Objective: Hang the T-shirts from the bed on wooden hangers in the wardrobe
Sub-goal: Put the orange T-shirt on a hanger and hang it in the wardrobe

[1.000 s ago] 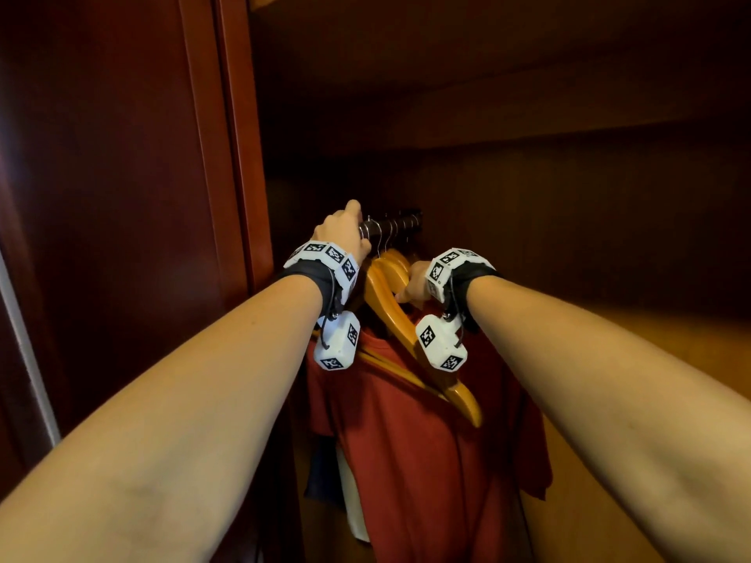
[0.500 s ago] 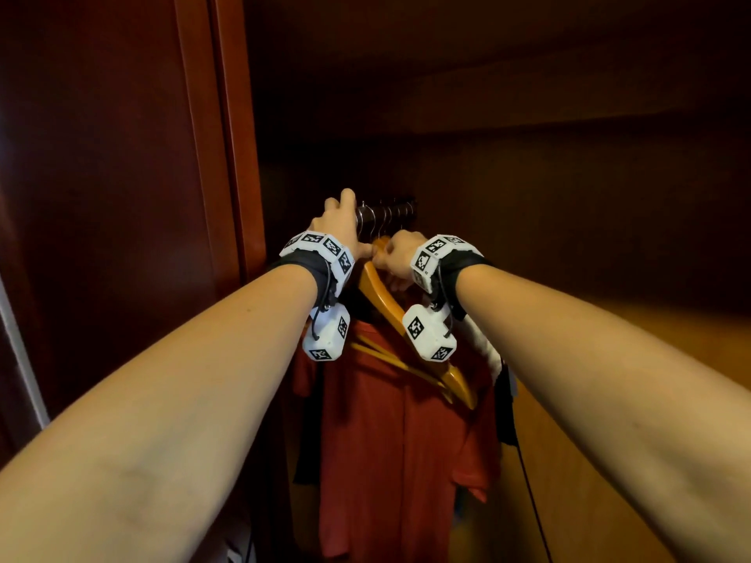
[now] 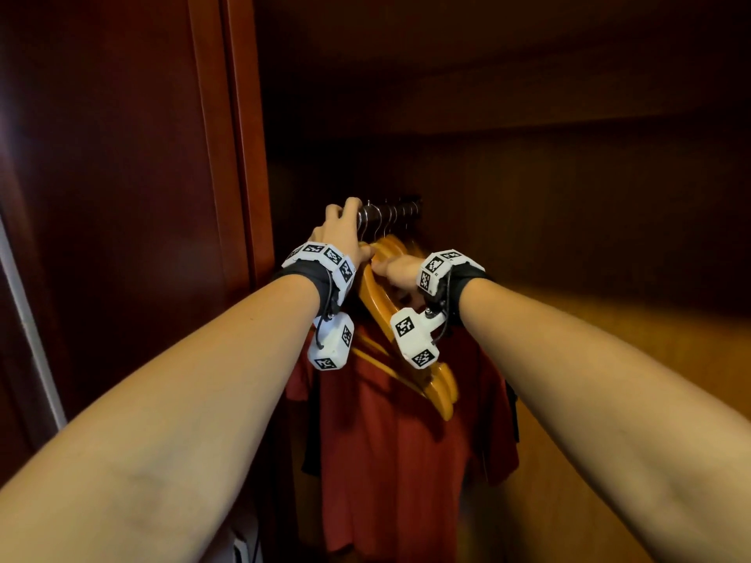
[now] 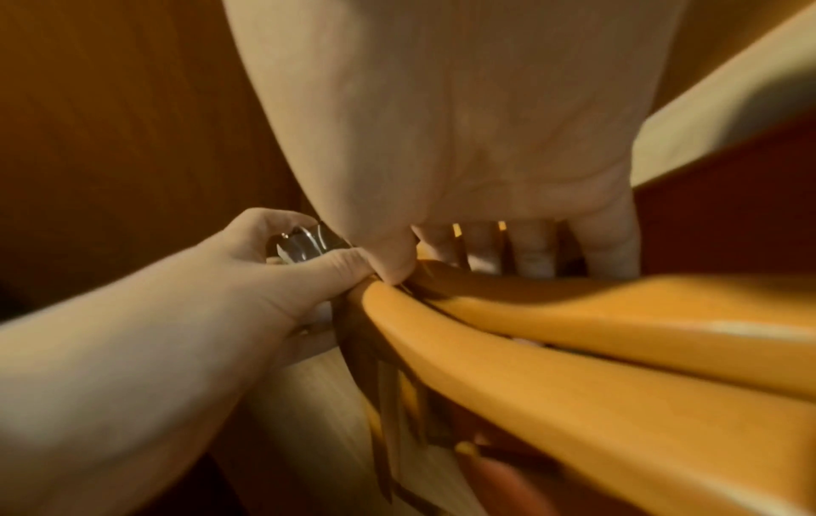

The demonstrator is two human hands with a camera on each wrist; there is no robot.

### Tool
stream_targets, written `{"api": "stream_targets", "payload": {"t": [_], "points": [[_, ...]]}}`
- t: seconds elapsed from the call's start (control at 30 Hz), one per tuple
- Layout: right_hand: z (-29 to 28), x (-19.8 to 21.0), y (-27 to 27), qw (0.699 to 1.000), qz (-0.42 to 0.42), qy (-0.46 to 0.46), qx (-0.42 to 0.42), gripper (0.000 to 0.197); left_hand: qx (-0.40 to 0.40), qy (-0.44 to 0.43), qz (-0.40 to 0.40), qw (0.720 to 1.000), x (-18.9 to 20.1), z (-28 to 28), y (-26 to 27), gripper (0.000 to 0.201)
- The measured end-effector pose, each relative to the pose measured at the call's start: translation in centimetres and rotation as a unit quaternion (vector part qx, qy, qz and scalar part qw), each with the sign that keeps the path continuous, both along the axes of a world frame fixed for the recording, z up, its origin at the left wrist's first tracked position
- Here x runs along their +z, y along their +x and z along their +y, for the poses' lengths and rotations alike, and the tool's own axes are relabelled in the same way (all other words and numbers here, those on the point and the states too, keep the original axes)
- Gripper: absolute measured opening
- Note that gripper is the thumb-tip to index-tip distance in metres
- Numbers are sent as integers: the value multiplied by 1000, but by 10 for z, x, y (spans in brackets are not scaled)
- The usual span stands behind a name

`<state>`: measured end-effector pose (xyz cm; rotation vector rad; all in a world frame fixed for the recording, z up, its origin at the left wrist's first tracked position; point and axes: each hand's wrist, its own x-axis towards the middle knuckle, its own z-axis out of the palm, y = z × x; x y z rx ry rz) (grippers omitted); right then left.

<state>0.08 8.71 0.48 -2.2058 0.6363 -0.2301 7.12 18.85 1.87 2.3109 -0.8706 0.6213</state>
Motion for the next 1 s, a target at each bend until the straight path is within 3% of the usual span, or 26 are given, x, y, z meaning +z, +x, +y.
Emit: {"api": "stream_targets", "payload": {"t": [0.13,0.23,0.3,0.43,0.77,1.0], "points": [[-1,1,1,1000,6,11,12,55,2,2,-1,1000,-1,1,2,71],[-1,2,-4,998,17,63,14,31,-1,4,2,1000,-1,1,4,70],[-1,2,-9,1000,24,19,6,17,-1,7,2,1000,-1,2,4,68],[-4,1,-10,999,10,-48,8,32,-1,10,-2,1000,-1,3,4,66],[-14,13,-14,994,-51,-93,-3,22,6,14,13,1000,-1,2,6,70],[-23,8,-25,985,-119,-117,-47,31,19,15,22,999,-1,1,-3,76]]}}
